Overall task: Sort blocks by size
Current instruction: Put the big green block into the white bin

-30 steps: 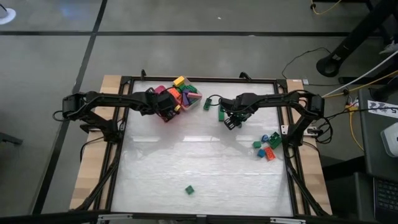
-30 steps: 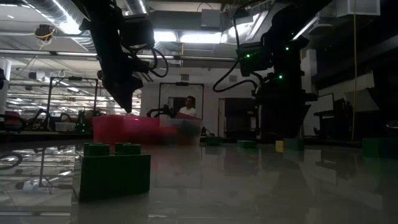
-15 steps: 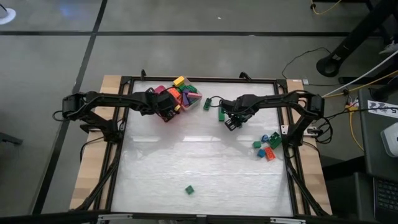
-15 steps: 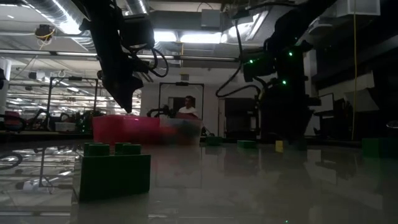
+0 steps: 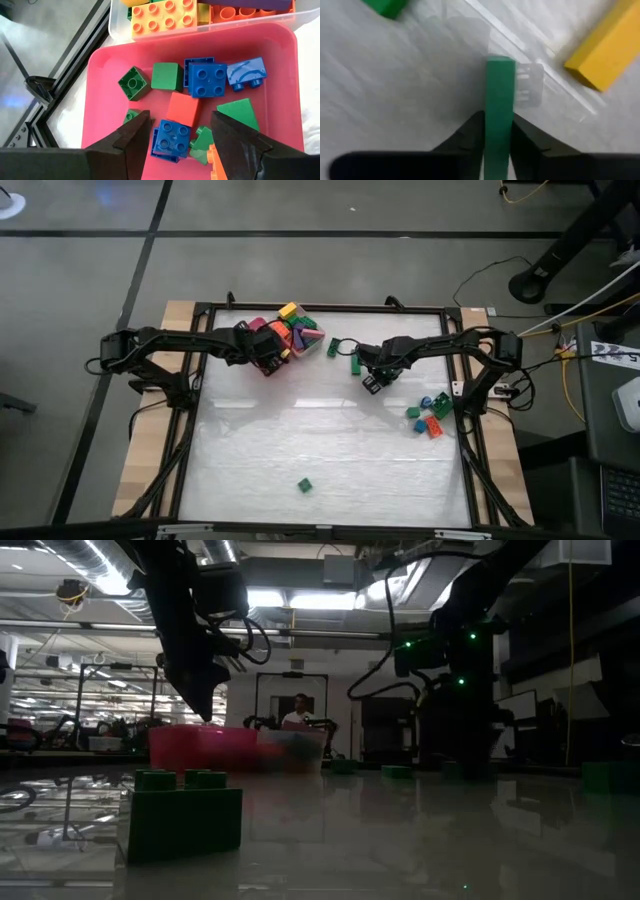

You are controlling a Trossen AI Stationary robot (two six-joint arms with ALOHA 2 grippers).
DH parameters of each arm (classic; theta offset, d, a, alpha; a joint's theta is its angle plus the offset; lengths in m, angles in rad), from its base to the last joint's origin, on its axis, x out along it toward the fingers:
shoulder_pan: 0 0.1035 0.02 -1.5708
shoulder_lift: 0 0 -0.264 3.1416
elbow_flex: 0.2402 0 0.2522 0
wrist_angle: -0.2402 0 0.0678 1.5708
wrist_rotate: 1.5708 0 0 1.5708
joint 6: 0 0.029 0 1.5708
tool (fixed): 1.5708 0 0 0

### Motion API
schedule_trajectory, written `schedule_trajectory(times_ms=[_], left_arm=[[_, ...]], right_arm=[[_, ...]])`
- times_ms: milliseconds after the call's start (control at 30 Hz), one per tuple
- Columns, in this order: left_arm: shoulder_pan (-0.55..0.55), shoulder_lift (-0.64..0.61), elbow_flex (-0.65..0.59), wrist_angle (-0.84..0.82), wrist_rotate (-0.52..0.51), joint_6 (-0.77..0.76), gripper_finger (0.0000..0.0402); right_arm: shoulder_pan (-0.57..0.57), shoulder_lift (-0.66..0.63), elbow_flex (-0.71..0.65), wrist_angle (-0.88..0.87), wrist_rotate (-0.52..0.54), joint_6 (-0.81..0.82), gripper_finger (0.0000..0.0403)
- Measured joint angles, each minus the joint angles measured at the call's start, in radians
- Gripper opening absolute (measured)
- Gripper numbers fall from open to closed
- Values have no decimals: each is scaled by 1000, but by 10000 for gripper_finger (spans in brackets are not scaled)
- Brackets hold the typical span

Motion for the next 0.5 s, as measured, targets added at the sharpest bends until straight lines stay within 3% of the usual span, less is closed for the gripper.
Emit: schedule_trajectory(times_ms=[67, 333, 500], left_arm=[[0, 0, 0, 0, 0, 0, 193], [0, 1, 0, 0, 0, -23, 193], [0, 1, 0, 2, 0, -32, 193]], right_arm=[[-1, 0, -1, 40, -11, -47, 50], [-1, 3, 105, 259, -103, -189, 51], [-1, 2, 155, 512, -105, -274, 70]])
